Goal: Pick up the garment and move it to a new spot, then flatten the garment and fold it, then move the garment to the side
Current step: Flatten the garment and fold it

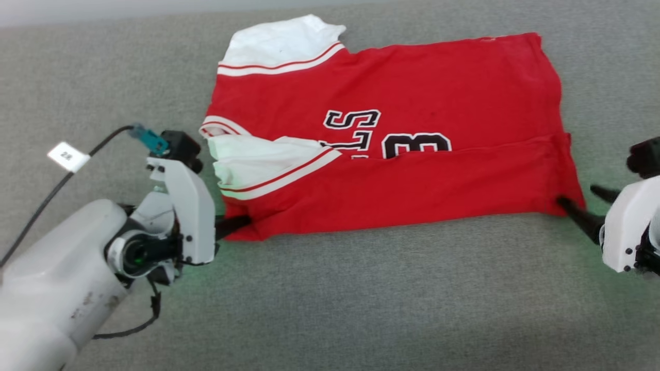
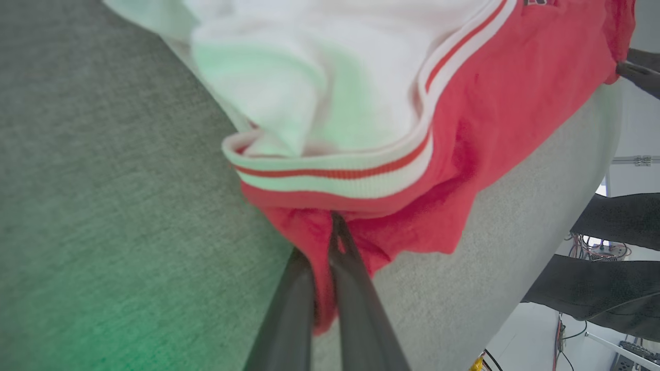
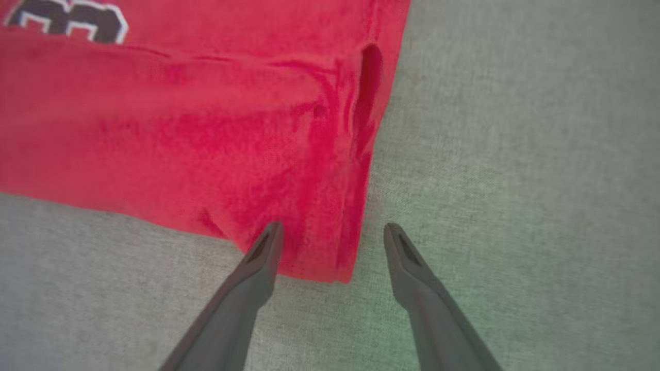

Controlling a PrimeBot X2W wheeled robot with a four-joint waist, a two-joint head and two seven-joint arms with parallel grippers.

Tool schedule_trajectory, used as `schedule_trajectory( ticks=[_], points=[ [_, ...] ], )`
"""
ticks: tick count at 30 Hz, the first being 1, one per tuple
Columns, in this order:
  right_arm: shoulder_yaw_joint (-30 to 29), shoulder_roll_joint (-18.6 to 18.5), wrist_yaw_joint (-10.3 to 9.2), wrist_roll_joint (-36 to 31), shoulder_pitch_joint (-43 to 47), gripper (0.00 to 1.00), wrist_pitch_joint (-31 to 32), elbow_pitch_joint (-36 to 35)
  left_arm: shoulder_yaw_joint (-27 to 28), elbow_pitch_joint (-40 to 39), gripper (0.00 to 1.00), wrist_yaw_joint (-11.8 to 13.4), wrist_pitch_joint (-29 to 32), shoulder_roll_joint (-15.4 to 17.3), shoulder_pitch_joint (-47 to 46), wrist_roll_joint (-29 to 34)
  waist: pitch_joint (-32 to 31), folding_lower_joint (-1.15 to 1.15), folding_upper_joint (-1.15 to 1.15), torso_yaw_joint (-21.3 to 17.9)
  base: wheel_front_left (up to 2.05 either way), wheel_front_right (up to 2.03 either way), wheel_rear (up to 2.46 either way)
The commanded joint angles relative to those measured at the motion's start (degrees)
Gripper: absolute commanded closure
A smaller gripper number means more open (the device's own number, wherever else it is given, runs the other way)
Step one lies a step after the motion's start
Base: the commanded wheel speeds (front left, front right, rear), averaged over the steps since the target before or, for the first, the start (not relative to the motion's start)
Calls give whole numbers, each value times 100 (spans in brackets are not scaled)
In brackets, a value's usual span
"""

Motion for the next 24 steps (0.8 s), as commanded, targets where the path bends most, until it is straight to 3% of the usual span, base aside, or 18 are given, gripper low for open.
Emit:
schedule_trajectory(
  ticks=[1, 6, 7, 9, 15, 20, 24],
  points=[
    [140, 4, -9, 97, -152, 0, 438, 151, -110, -14, 100, -42, 8, -147, 78, 50, 73, 0, 0, 91, 0, 0, 0],
    [345, 18, -9, 243, -462, 0, 1078, 326, -122, -17, 100, -82, -43, -288, -11, 112, 186, 0, 0, 221, 0, 0, 0],
    [370, 17, -9, 264, -496, 27, 1107, 363, -112, 4, 100, -83, -67, -308, -22, 116, 201, 0, 0, 238, 0, 0, 0],
    [416, 21, -9, 334, -549, 100, 1172, 419, -108, 43, 100, -110, -86, -348, -37, 127, 220, 0, 0, 266, 0, 0, 0],
    [500, -117, -9, 520, -393, 100, 1002, 369, -114, 63, 100, -184, -289, -327, 92, 194, 102, 0, 0, 292, 0, 0, 0],
    [622, -327, -9, 557, -128, 100, 806, 145, -74, -254, 100, -226, -651, -77, 385, 278, -112, 0, 0, 294, 0, 0, 0],
    [743, -592, -9, 628, 223, 100, 786, -148, -30, -804, 100, -88, -932, 196, 726, 260, -267, 0, 0, 330, 0, 0, 0]
  ],
)
